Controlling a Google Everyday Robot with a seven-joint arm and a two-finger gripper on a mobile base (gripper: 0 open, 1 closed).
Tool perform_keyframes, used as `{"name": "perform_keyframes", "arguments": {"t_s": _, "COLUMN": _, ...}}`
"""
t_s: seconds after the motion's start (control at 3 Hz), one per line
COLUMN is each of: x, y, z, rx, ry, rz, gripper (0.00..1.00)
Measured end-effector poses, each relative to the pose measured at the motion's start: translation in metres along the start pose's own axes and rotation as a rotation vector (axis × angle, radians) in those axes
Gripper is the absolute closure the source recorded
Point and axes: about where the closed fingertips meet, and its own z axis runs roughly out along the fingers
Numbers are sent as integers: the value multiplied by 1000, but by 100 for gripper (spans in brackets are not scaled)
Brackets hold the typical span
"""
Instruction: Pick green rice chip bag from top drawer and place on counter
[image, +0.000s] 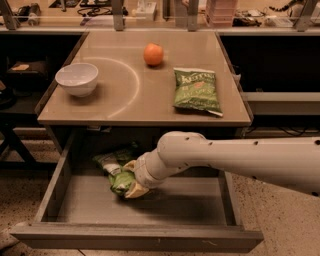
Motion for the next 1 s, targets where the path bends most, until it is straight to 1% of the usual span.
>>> {"name": "perform_keyframes", "arguments": {"t_s": 0.33, "x": -10, "y": -8, "z": -11, "rx": 35, "ry": -18, "rz": -7, "gripper": 100}}
{"name": "perform_keyframes", "arguments": {"t_s": 0.67, "x": -26, "y": -8, "z": -40, "rx": 86, "ry": -9, "rz": -12, "gripper": 100}}
{"name": "perform_keyframes", "arguments": {"t_s": 1.0, "x": -41, "y": 3, "z": -76, "rx": 150, "ry": 18, "rz": -6, "gripper": 100}}
